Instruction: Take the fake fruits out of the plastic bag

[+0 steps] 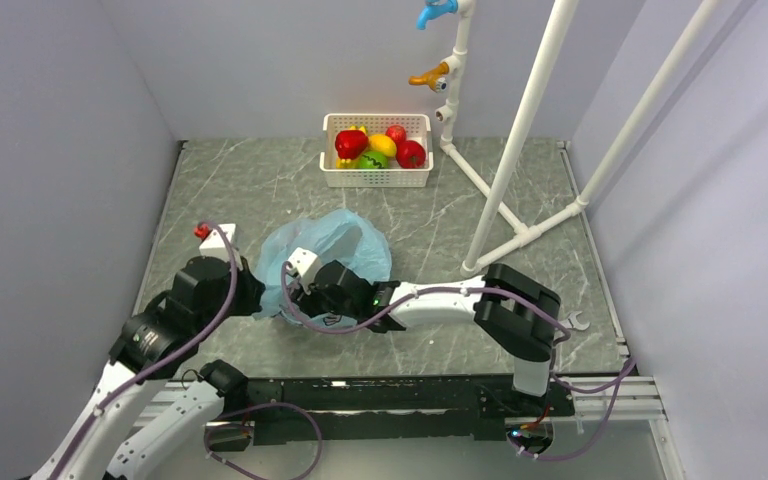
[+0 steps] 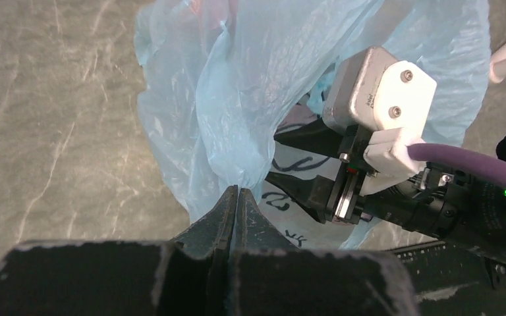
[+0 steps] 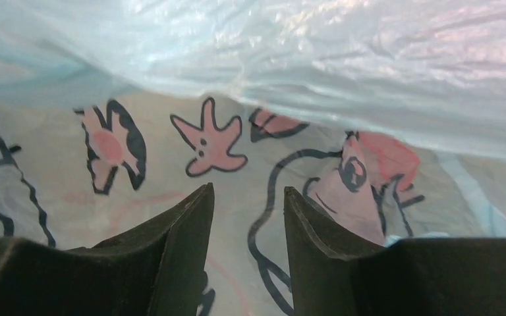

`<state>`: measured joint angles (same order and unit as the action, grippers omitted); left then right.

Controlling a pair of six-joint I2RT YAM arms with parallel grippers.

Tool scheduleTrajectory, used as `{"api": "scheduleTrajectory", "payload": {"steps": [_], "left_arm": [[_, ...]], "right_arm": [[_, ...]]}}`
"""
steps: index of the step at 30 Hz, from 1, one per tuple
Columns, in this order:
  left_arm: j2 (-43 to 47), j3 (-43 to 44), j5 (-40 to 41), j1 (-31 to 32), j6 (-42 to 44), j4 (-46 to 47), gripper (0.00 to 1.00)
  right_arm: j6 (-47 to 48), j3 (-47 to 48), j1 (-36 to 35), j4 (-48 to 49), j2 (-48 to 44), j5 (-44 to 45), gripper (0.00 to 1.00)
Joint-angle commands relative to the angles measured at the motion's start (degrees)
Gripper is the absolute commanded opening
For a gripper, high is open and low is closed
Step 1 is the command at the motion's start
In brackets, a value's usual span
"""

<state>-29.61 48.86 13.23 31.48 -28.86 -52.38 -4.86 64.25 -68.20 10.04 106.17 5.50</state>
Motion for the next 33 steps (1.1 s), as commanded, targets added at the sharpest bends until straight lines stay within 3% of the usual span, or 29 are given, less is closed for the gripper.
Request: {"api": "scheduleTrajectory", "payload": {"steps": [1, 6, 13, 19, 27, 33], "left_arm": [[-5.07, 4.45, -2.12, 0.13, -5.35, -8.78, 0.00], [-4.38, -0.88, -0.12, 0.15, -14.86, -9.83, 0.00], [11.87, -13.12, 1.27, 0.15, -24.86, -2.04, 0.00], [14.90, -12.32, 5.03, 0.16, -24.13, -2.36, 0.00], [18.31, -10.73, 0.68, 0.15, -15.58, 4.89, 0.00], [19.04, -8.18, -2.85, 0.13, -8.58, 9.25, 0.00]], "right_arm": [[-6.39, -2.44, -0.88, 9.53, 0.60, -3.53, 0.46], [-9.26, -0.95, -1.95, 11.21, 6.90, -8.09, 0.47], [-9.72, -8.47, -1.53, 17.05, -1.23, -2.84, 0.50], [-11.88, -13.15, 0.57, 17.76, -7.54, 9.09, 0.64], [-12.38, -6.41, 4.02, 17.48, -2.17, 6.21, 0.74], [-7.52, 2.21, 5.43, 18.04, 5.21, 5.90, 0.86]]}}
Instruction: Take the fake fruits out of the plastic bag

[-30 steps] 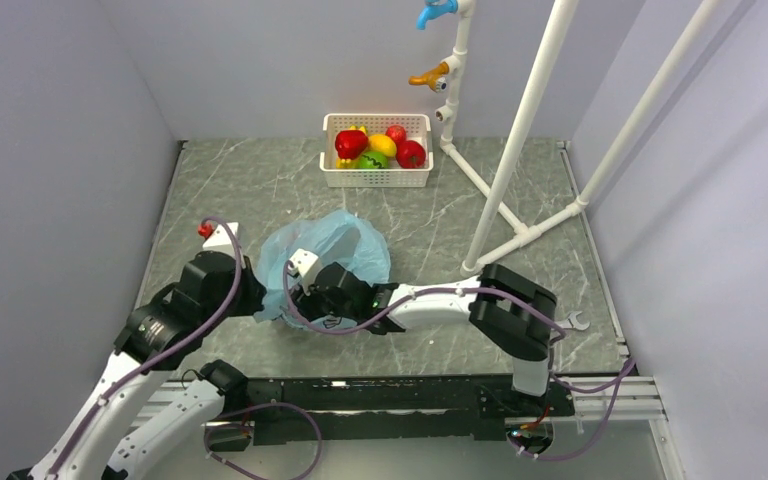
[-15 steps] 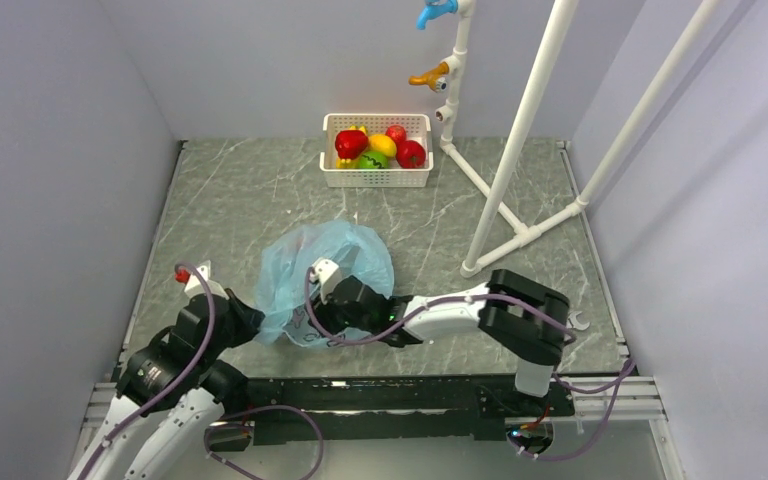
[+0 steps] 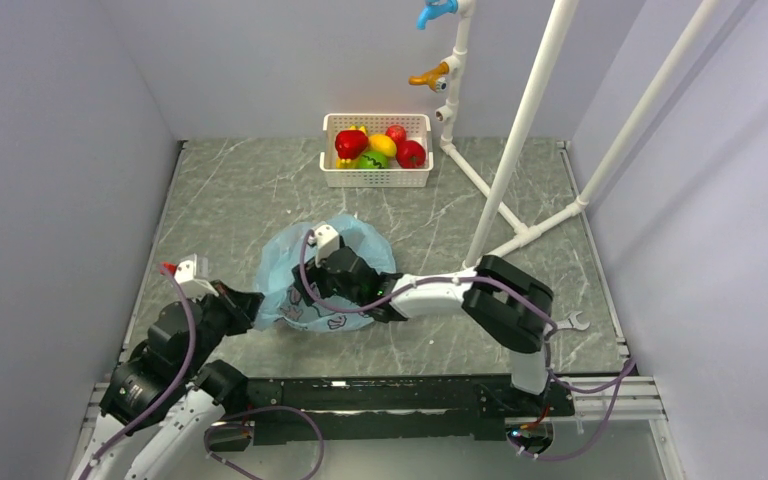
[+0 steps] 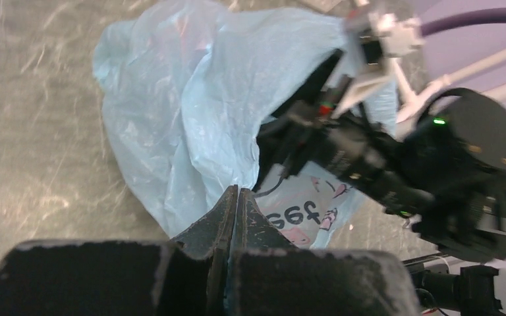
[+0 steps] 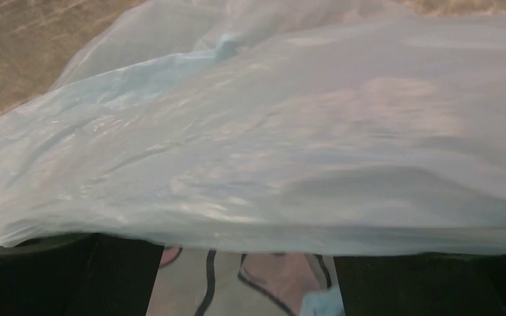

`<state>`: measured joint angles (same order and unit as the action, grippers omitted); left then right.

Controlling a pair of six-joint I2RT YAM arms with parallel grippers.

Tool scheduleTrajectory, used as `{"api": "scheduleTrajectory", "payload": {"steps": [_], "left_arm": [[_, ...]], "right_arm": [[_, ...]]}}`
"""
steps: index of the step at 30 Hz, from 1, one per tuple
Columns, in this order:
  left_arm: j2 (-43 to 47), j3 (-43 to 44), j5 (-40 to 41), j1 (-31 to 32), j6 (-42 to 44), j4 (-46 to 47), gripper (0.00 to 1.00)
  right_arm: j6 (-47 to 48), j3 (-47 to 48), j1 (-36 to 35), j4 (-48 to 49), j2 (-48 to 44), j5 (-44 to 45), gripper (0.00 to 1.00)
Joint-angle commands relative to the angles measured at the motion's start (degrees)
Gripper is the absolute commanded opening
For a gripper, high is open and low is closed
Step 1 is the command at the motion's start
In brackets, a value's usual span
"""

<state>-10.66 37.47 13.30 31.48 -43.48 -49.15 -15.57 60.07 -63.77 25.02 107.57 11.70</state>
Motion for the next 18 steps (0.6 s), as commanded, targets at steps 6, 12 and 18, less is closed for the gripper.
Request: {"api": "scheduleTrajectory", "payload": {"steps": [6, 12, 18], "left_arm": [[-3.51, 5.52, -3.65, 0.16, 8.24, 5.11, 0.00], [-3.25, 7.61, -3.64, 0.15, 10.73, 6.69, 0.00], [-4.76, 8.15, -1.83, 0.08, 11.20, 5.40, 0.00]], "right_arm": [[10.03, 14.00, 4.61, 3.98, 11.19, -2.92, 0.93], [18.63, 20.01, 5.65, 2.55, 15.67, -6.99, 0.97], [23.06, 23.82, 7.30, 3.71, 19.63, -18.27, 0.99]]}}
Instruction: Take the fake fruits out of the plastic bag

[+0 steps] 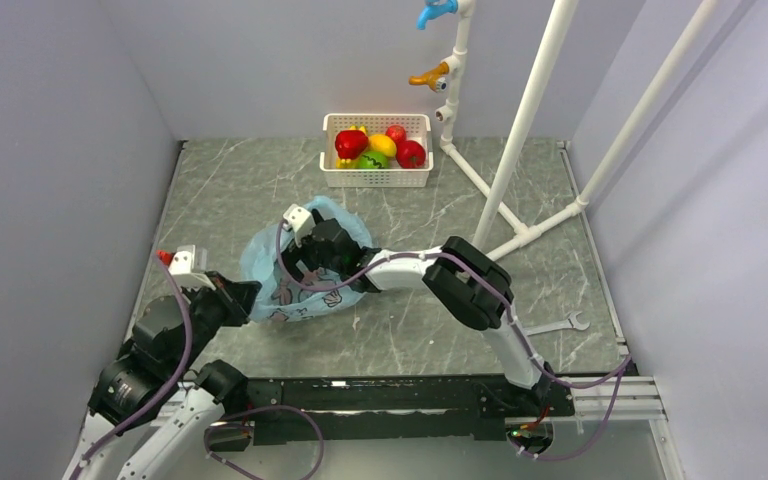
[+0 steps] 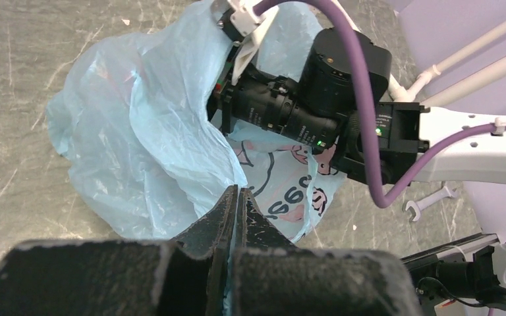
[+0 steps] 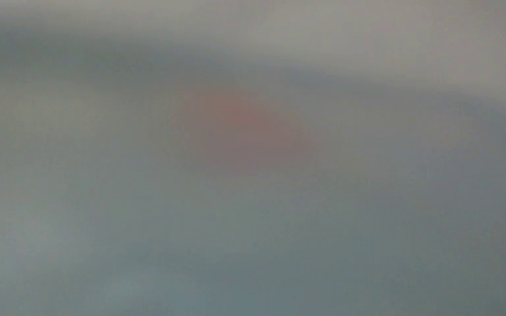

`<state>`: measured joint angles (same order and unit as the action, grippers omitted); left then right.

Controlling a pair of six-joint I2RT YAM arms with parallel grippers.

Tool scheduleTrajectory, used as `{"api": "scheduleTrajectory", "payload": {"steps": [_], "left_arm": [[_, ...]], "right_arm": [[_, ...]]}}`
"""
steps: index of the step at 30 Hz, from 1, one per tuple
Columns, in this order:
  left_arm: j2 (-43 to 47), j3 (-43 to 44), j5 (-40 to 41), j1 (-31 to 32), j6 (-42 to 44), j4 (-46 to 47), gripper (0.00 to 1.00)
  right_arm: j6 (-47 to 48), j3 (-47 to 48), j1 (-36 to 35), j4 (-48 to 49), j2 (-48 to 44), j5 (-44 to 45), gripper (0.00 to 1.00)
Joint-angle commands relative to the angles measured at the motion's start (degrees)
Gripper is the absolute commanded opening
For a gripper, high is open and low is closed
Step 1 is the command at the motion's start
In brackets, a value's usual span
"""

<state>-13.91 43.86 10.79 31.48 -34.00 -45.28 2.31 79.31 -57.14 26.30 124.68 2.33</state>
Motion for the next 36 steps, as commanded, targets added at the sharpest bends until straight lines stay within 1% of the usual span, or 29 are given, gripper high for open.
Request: {"api": "scheduleTrajectory", "payload": {"steps": [1, 5, 7, 10, 12, 15, 18, 21, 24, 31, 36], "left_arm": [[-1.60, 1.62, 0.58, 0.10, 1.69, 1.70, 0.00], [-2.11, 1.56, 1.10, 0.14, 1.95, 1.38, 0.00], [-2.31, 1.73, 1.61, 0.13, 1.92, 0.77, 0.00], [-2.19, 1.59, 2.13, 0.16, 1.67, -0.09, 0.00], [-1.96, 1.30, 2.66, 0.14, 1.45, -0.41, 0.00], [-1.57, 0.43, 4.16, 0.10, 0.57, -1.13, 0.00], [-1.45, 0.44, 4.74, 0.16, 0.70, -1.60, 0.00], [-1.78, 1.27, 6.18, 0.11, 0.08, -4.03, 0.00], [-1.78, 0.86, 7.23, 0.11, -1.22, -4.81, 0.00], [-1.03, -0.26, 7.96, 0.12, -1.13, -3.85, 0.00], [-1.05, -0.85, 6.64, 0.16, -0.06, -2.51, 0.00]], "right_arm": [[5.66, 6.17, 0.71, 1.29, 3.43, -10.30, 1.00], [7.02, 9.53, 0.68, 1.60, 6.21, -14.68, 1.00], [7.37, 12.86, 0.57, -0.44, 8.37, -16.03, 1.00], [7.97, 17.78, 0.25, -2.34, 12.16, -16.17, 0.99], [7.25, 21.88, 0.04, -4.56, 14.75, -14.23, 0.98], [7.05, 28.12, -0.21, -9.01, 18.75, -12.51, 0.91], [7.36, 30.17, -0.32, -9.43, 20.95, -11.14, 0.82], [7.57, 32.49, -0.34, -11.45, 21.97, -11.27, 0.78], [7.05, 32.37, -0.42, -12.49, 21.50, -11.41, 0.72], [5.18, 26.46, -0.40, -11.59, 19.62, -9.65, 0.52], [4.43, 22.54, -0.38, -11.15, 15.61, -6.55, 0.42]]}}
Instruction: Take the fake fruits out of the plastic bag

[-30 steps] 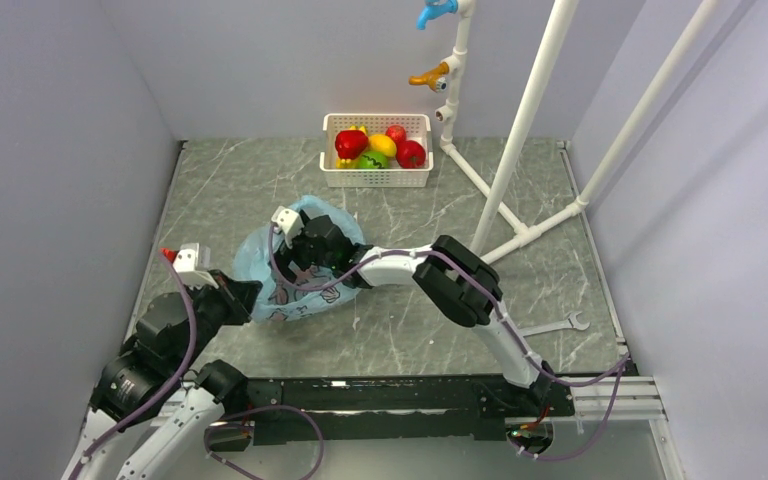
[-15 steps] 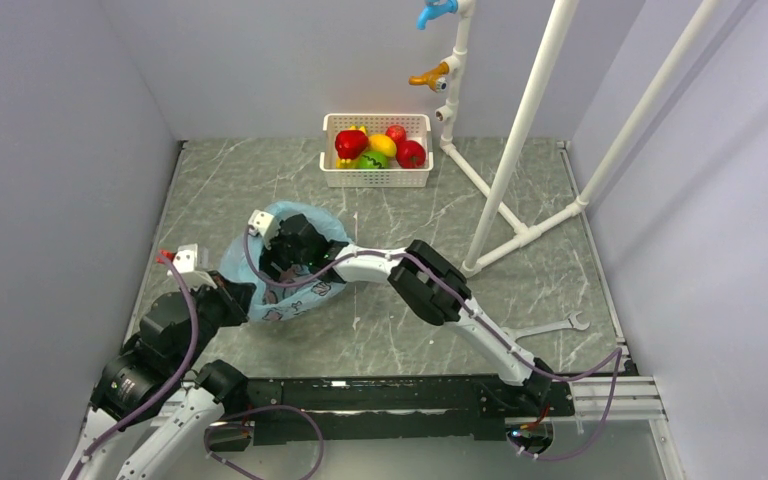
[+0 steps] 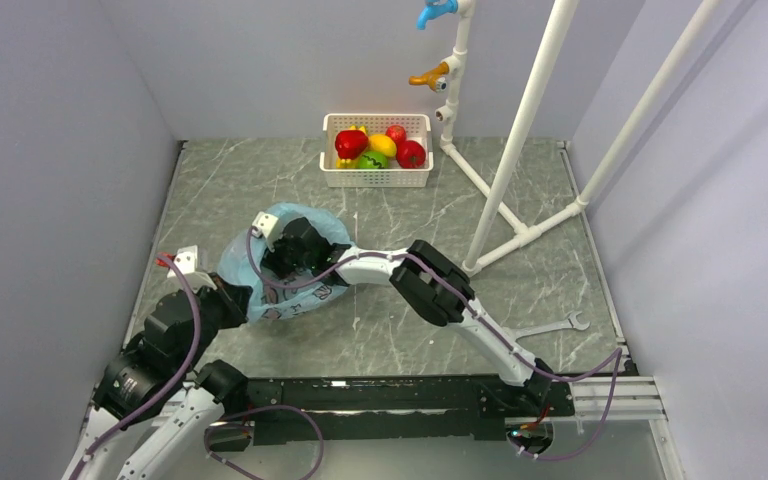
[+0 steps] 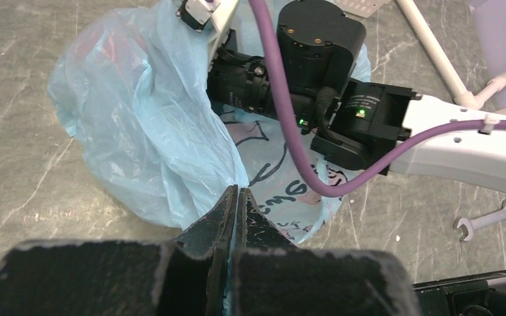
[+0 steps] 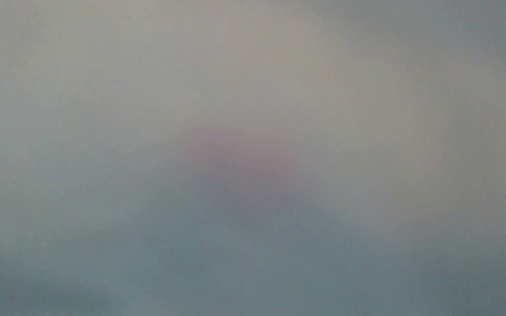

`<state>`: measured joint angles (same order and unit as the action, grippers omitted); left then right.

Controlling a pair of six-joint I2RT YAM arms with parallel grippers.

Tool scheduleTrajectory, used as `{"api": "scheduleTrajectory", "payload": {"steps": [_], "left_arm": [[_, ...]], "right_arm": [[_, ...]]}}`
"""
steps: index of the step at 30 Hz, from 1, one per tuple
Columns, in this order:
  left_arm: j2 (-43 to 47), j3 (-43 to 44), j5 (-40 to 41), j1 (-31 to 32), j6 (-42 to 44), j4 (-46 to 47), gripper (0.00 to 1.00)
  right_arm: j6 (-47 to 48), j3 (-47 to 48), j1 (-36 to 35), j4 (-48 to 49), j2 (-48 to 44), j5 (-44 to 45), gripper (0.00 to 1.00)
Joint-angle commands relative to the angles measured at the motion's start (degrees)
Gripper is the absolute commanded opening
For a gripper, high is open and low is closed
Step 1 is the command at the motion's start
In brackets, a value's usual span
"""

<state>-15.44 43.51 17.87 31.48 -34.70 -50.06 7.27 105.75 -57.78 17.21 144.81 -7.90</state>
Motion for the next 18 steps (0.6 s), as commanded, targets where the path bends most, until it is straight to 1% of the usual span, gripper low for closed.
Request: {"api": "scheduleTrajectory", "payload": {"steps": [1, 3, 7, 10, 12, 16, 18], "left_arm": [[0.19, -0.60, -0.88, 0.13, 1.00, 2.59, 0.00], [-0.72, -0.42, -1.32, 0.16, 1.39, 2.68, 0.00], [-1.89, 0.08, -1.48, 0.16, 1.50, 2.15, 0.00], [-1.05, -0.15, -1.40, 0.15, 1.57, 2.34, 0.00], [-0.29, -0.35, -0.40, 0.14, 1.36, 2.41, 0.00], [0.23, -0.26, -0.03, 0.15, 1.25, 2.32, 0.00], [0.17, -0.43, 0.43, 0.16, 1.09, 2.42, 0.00]], "right_arm": [[-0.60, -5.34, 0.22, -0.98, -5.77, 3.82, 0.41], [-0.84, -7.58, 0.22, 0.18, -8.02, 4.01, 0.38], [-2.28, -11.77, 0.28, 1.36, -12.77, 4.16, 0.30], [-3.34, -17.16, 0.21, 4.80, -16.94, 5.01, 0.27], [-3.97, -20.17, 0.36, 5.21, -19.65, 6.31, 0.24], [-4.86, -28.25, 0.40, 8.80, -25.81, 7.72, 0.21], [-5.37, -30.85, 0.41, 9.09, -28.20, 7.77, 0.20]]}}
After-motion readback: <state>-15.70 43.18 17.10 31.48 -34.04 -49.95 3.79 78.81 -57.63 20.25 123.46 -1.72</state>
